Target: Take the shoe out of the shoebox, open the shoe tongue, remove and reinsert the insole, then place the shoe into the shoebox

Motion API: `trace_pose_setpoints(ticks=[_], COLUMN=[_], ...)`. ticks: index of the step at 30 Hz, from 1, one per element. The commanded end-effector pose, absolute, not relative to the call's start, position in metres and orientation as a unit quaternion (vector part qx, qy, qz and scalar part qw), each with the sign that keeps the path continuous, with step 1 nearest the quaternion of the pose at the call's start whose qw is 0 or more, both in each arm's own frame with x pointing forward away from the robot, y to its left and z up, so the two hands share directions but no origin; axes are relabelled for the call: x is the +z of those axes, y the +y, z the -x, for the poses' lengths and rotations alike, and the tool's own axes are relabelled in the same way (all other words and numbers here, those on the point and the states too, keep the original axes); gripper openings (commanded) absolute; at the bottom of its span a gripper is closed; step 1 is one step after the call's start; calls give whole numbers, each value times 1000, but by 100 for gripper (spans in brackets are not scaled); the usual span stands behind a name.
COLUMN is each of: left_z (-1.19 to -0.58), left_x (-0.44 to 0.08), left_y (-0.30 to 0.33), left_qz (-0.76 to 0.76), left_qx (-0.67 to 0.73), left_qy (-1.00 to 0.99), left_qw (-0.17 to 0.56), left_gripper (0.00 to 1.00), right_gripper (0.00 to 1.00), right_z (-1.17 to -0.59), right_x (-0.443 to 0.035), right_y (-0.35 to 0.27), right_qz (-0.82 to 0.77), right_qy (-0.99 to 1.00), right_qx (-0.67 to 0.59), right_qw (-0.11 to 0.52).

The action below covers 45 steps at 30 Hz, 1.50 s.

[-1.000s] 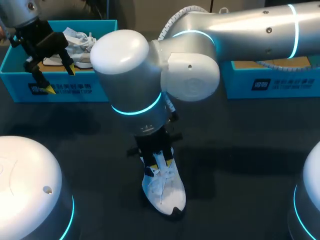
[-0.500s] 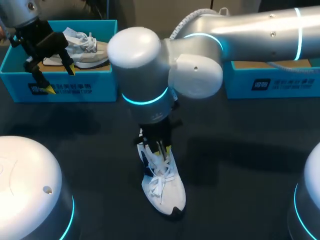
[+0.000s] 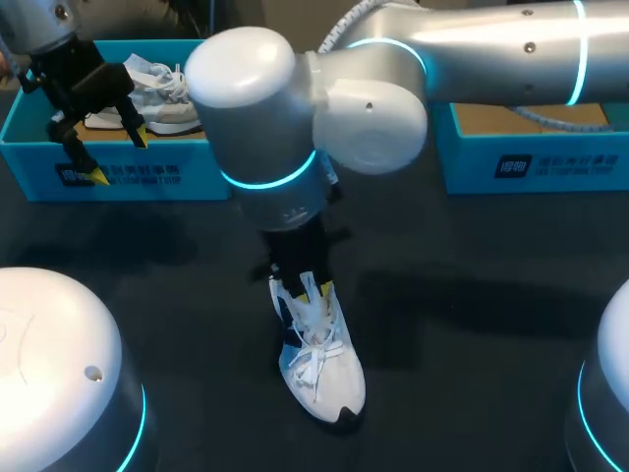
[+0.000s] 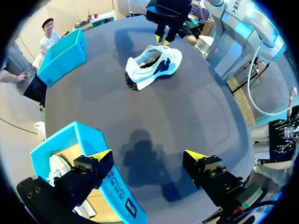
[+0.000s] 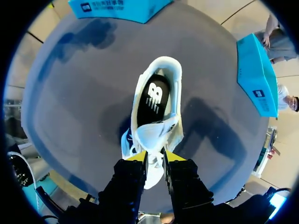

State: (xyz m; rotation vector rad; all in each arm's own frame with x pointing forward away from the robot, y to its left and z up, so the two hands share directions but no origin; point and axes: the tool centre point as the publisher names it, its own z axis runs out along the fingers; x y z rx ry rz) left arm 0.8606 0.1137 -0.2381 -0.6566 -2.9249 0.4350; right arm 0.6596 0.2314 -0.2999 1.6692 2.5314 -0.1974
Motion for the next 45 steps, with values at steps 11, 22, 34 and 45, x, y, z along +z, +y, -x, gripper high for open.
trace_pose_setpoints(ticks=[11,22,34,45], left_z=[-860,-860,-860,-860], left_x=[-238,-238,-238,-238], left_y=[114,114,114,114], left_qz=[216,216,216,216], left_qx=[142,142,142,142], left_qy=[-964,-964,-964,-964], left_qw=[56,56,56,56], left_gripper=[100,100,100,100], right_gripper=[23,22,25,100], right_z=[-679,-693,-702,-712], right_x=[-345,-326,-290,-257], right_y=[239,241,237,224], right_qz=[-550,-525,-397,-155], right_qy=[832,846,915,986], right_qx=[-62,-63,-54,-28], right_qw=[42,64,49,56])
